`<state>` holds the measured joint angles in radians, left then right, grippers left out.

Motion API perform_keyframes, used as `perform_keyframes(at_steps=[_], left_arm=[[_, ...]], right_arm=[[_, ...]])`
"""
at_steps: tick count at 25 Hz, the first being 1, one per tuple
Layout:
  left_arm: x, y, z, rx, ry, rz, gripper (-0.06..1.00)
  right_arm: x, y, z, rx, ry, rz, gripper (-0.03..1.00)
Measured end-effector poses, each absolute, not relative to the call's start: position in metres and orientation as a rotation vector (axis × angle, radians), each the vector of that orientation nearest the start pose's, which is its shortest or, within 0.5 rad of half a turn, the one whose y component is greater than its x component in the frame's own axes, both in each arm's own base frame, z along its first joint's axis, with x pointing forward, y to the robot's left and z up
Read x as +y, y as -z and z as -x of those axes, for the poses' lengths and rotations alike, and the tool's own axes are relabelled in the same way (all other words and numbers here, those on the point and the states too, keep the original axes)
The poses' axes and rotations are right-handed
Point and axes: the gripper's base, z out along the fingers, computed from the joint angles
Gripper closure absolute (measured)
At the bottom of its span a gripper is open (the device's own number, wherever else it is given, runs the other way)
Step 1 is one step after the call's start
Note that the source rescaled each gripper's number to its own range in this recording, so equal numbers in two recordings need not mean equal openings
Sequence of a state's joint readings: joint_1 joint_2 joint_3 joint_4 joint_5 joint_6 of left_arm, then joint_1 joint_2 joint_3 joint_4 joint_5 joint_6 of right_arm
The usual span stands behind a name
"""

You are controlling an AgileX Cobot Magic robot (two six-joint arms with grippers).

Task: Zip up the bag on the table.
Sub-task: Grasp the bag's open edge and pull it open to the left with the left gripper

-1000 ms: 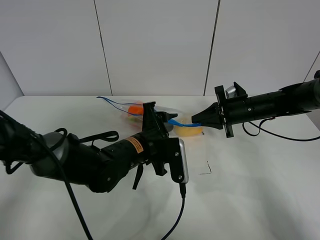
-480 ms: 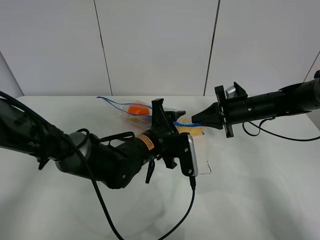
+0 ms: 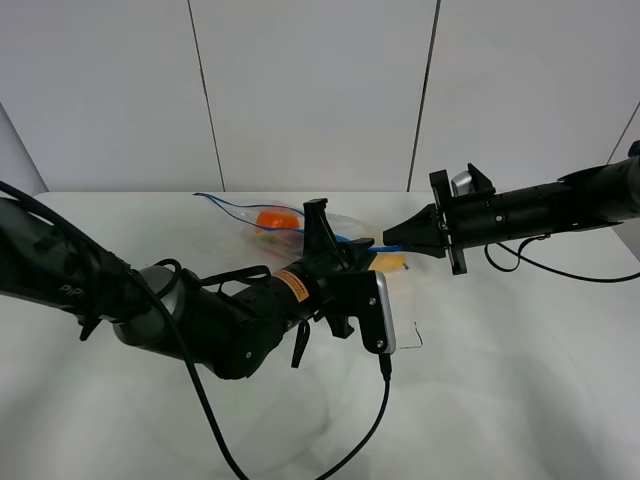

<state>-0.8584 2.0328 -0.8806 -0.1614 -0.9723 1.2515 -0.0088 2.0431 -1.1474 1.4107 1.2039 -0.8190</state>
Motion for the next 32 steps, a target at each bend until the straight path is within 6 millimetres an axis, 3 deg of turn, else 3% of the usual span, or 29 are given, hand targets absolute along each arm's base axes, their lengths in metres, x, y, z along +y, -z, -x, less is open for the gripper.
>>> perform_keyframes(at_steps=[7,18,32], left_arm=[[-0.288,-0.140,-0.265,0.981,-0.337,-1.370,0.94],[-0.280,-0.140,-0.272,0.990,-0.395,-1.373,0.94],[-0.211,-0.129,-0.303,1.092,-0.575,-1.298,0.94]], right_arm=[[0.081,-0.158,-0.365,2.488,-1.694,-0.114,0.97],[0.081,-0.158,-0.366,2.477,-1.696,-0.129,0.97],[0.081,-0.159,-0.367,2.469,-1.695,-0.142,0.97]])
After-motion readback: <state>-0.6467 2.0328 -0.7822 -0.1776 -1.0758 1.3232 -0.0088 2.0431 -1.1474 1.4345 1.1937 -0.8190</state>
